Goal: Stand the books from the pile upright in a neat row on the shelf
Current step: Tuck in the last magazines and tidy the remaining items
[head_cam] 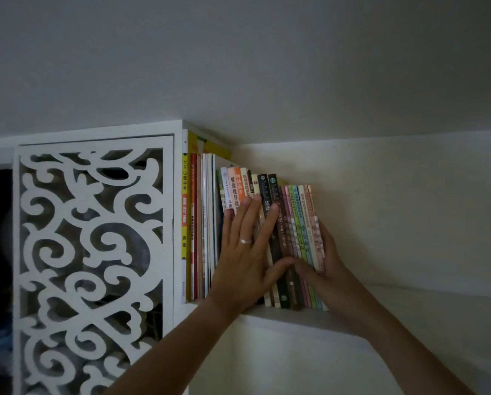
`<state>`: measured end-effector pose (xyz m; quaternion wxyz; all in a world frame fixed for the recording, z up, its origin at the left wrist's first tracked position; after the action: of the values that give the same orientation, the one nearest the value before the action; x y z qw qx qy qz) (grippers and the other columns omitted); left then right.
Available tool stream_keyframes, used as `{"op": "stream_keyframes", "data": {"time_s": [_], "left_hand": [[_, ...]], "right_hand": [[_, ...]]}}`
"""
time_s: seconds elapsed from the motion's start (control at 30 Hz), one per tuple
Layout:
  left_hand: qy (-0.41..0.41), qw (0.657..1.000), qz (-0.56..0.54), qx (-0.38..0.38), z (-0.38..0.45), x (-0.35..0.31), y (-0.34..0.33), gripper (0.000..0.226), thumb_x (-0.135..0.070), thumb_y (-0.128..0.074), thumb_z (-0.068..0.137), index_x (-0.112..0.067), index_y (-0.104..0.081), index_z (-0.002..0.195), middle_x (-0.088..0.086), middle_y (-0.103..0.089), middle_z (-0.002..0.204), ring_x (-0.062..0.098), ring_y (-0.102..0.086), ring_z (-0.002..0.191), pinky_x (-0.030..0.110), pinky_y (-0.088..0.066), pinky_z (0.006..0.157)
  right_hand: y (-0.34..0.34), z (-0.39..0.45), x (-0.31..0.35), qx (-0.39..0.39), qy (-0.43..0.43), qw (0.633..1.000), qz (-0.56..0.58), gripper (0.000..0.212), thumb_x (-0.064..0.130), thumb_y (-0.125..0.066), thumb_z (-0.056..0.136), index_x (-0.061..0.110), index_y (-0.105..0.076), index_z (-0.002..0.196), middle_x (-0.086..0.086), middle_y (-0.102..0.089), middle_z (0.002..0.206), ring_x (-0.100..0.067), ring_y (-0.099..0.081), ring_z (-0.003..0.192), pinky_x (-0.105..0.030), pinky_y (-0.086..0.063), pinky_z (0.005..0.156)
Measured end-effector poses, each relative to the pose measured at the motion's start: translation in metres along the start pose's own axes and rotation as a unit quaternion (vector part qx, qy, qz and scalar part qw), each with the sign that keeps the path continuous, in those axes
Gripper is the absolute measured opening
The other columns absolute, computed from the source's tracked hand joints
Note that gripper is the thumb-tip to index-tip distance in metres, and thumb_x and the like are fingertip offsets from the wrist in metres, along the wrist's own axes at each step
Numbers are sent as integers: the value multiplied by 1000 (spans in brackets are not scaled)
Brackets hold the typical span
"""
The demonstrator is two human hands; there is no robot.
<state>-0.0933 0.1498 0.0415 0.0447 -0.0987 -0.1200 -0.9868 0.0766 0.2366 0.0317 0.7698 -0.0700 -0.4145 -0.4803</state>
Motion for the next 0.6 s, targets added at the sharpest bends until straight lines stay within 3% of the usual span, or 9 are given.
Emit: {"op": "stream_keyframes", "data": {"time_s": [0.27, 0.43, 0.53, 0.6], "left_hand": [[34, 999, -34, -13, -2, 0, 0, 85, -67, -54, 95, -20, -31, 162, 12, -3, 173, 31, -5, 161, 63, -8, 127], [39, 998, -55, -6, -4, 1, 1, 83, -64, -55, 97, -23, -27, 163, 10, 1, 174, 31, -1, 161, 59, -3, 128], [45, 997, -60, -5, -4, 1, 3, 76, -58, -52, 100, -24, -26, 163, 8, -1, 174, 29, -2, 161, 57, -1, 129], [51, 995, -80, -13, -5, 0, 5, 66, -48, -48, 105, -25, -27, 163, 6, -2, 174, 28, -3, 161, 55, -1, 129]], "right_hand": [[-2, 2, -8, -27, -7, 1000, 1, 81, 41, -66, 93, 62, -13, 152, 28, -41, 153, 5, -47, 134, -31, -50, 105], [-2, 3, -6, -64, 21, 994, -90, 70, 36, -66, 95, 60, -27, 147, 39, -48, 139, 13, -50, 127, -10, -48, 90], [-4, 2, -9, -106, 24, 979, -174, 61, 50, -64, 93, 53, -34, 146, 20, -55, 140, -7, -57, 125, -33, -54, 96], [-8, -2, -4, -106, 2, 977, -187, 60, 56, -58, 92, 48, -31, 144, 10, -55, 140, -11, -59, 120, -32, -55, 89]]}}
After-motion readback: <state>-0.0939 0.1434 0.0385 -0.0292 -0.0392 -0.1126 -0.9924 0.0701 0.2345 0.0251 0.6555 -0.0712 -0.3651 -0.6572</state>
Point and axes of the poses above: each hand's wrist, its own z-axis towards the middle knuckle, its own y-axis out of the back of the hand, x = y × z, the point moved 1 cm from there along z, towards the middle knuckle
